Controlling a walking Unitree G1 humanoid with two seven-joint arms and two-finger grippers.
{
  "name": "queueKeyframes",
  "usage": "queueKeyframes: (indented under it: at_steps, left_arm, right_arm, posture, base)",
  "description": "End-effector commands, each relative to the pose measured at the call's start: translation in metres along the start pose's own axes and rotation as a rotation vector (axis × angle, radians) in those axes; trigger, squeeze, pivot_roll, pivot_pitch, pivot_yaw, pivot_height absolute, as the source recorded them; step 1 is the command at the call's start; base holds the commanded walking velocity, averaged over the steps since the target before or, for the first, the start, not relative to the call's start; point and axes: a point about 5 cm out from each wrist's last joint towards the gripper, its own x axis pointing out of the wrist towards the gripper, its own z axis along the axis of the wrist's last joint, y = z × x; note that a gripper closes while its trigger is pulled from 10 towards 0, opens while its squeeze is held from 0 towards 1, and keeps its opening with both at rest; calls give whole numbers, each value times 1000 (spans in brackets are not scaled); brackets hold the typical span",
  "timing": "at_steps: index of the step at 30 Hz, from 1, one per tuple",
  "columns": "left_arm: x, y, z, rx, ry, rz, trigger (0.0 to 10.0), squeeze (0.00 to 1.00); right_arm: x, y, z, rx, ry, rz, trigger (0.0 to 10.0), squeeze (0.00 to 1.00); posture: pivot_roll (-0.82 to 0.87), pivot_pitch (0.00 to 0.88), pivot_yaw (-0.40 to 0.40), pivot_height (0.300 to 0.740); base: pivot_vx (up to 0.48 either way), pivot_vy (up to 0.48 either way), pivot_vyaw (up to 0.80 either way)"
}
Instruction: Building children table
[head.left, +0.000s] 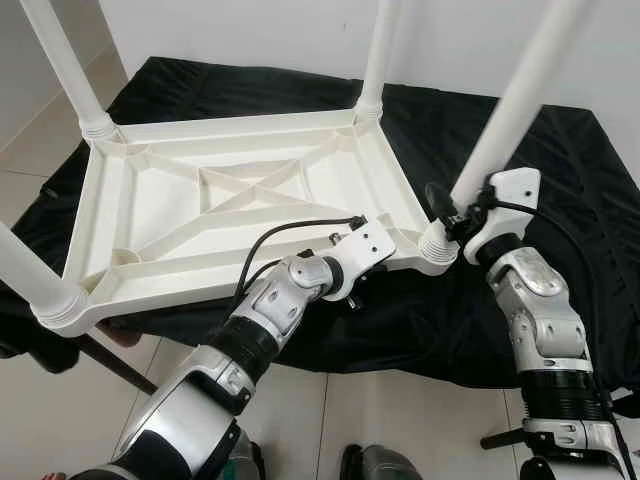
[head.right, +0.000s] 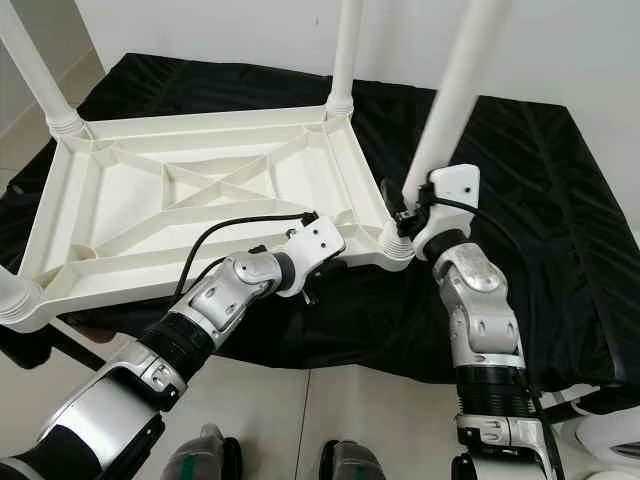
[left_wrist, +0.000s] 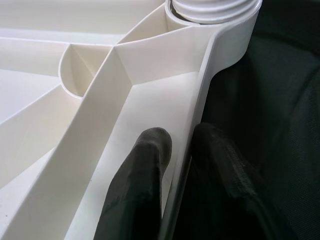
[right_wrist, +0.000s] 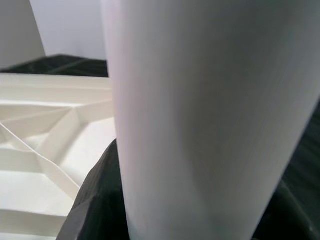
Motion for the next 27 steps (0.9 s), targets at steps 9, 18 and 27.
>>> queueKeyframes:
  at_steps: [9,18,27]
  left_arm:
    - [-1,1,3,37,9,14,10000,0]
    - [-1,0,4,34,5,16,10000,0]
    - [-2,0,5,31,2,21,10000,0]
  right_arm:
    - [-8,-4,-32,117,72,1,10000,0]
    - [-8,-12,-41,87,126,16,10000,0]
    - [-7,-16,-40,39,156,64,10000,0]
  posture:
    - [-29,39,-17,740]
    - [-19,36,-25,740]
    - [-20,38,-26,740]
  base:
    - [0,0,0]
    - [0,0,0]
    - [0,0,0]
